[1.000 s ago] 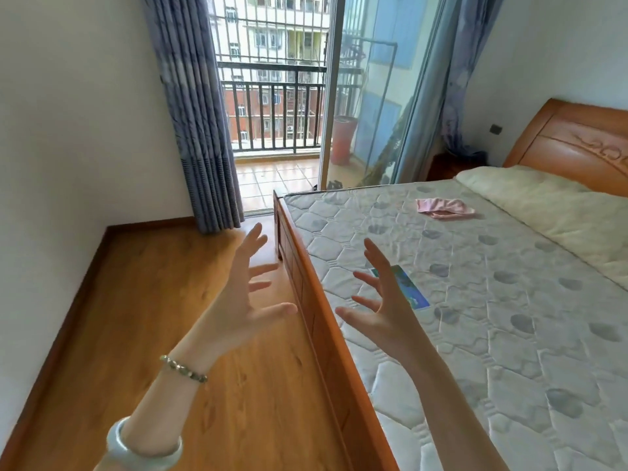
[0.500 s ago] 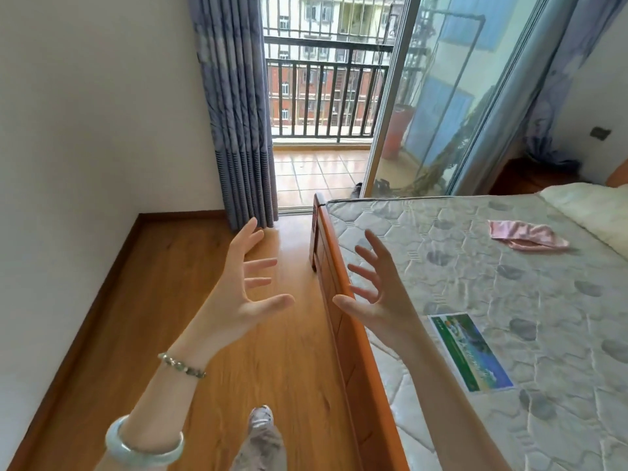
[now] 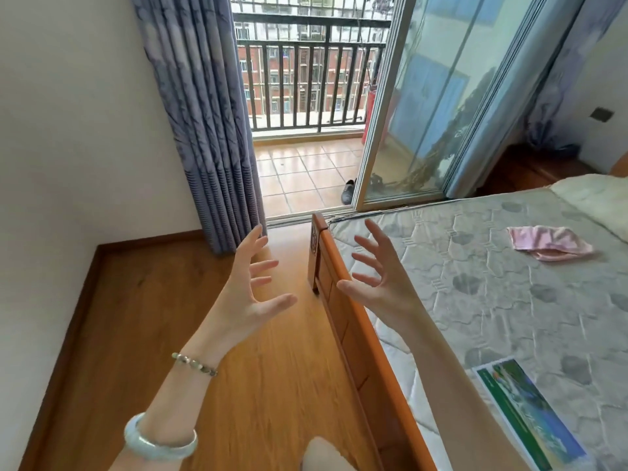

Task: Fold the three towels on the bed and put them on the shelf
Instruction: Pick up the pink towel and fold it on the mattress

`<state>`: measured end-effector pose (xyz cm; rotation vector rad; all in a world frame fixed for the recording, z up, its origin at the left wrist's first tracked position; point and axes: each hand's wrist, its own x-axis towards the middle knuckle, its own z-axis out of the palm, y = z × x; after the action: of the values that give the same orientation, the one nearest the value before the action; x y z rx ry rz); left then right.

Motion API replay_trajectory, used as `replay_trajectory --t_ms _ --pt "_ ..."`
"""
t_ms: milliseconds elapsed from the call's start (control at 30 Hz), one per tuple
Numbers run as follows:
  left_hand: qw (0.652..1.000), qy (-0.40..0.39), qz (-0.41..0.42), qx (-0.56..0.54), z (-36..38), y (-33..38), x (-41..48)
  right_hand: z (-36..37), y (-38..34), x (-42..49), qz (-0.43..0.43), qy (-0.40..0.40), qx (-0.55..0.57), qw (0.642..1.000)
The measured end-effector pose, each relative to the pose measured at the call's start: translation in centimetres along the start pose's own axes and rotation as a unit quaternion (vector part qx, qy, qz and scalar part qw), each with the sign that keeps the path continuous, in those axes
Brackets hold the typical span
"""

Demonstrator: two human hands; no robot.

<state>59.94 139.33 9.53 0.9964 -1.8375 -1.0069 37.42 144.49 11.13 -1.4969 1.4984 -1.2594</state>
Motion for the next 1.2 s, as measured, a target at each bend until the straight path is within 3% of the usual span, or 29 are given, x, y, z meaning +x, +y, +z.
replay_trajectory --t_ms 300,567,833,1200 --pt "1.0 -0.011 0.003 -0.01 -3.0 -8.2 17.0 3.1 4.2 18.2 0.0 -0.015 -0.001 1.0" --pt "0.998 -0.056 0.011 -0.009 -5.1 -13.1 38.0 0.7 7.3 37.4 0.016 0.029 0.0 0.999" --pt "0.996 -0.086 0.023 -0.028 -6.2 -18.7 53.0 0.3 10.1 51.6 0.059 0.037 -0.018 0.997" --pt "0.975 -0.202 0.083 -0.034 -7.8 -28.7 79.2 1.2 16.0 71.0 0.129 0.208 0.0 0.97"
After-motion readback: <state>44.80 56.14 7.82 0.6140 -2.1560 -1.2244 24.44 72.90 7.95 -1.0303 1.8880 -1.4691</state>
